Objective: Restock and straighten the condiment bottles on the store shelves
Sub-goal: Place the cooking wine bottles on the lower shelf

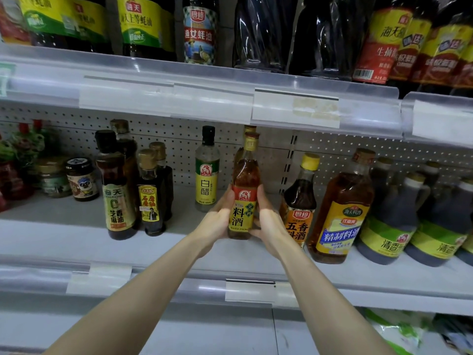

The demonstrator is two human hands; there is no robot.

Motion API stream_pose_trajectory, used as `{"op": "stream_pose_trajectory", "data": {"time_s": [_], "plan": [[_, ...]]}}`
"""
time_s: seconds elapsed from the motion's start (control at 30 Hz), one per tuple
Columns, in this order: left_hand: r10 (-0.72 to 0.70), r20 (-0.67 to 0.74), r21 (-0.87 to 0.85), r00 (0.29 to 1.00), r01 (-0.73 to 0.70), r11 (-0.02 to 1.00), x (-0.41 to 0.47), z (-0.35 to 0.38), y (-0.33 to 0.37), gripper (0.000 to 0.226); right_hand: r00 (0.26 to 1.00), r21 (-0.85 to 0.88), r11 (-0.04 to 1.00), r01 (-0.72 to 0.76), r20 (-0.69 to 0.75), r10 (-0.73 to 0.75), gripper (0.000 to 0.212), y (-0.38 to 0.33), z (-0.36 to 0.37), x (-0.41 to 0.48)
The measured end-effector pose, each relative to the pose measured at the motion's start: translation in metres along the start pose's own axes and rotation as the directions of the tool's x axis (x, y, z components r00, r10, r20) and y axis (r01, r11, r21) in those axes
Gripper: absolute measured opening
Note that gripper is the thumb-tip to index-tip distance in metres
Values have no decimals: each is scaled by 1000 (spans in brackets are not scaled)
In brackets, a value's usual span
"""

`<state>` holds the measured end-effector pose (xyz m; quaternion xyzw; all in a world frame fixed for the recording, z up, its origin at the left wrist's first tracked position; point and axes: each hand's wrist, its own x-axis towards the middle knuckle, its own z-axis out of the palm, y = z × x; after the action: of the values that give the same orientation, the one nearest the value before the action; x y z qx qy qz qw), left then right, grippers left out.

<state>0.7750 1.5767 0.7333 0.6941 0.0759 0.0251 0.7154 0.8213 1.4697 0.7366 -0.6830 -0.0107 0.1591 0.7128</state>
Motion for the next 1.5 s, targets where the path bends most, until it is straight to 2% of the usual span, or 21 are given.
{"op": "stream_pose_trajectory", "data": {"time_s": [0.07,0.13,0.37,0.67,1.5], "plan": [[-12,-8,7,1000,12,1000,5,-1,-1,50,1000,17,1000,-14,-15,15,64,-2,0,6],[-25,-13,24,1000,26,999,8,-2,-1,57,999,13,999,-36,-29,36,67,-3,2,10],[6,-25,36,1000,-5,999,15,-3,-2,55,992,4,995,-101,-75,101,77,-1,3,23],[-22,-38,43,999,24,999,22,-3,-2,62,990,-8,994,-105,-91,103,77,0,2,33],[-24,-42,89,999,28,996,26,-4,-1,61,991,-36,995,-94,-95,90,76,0,4,36]]}}
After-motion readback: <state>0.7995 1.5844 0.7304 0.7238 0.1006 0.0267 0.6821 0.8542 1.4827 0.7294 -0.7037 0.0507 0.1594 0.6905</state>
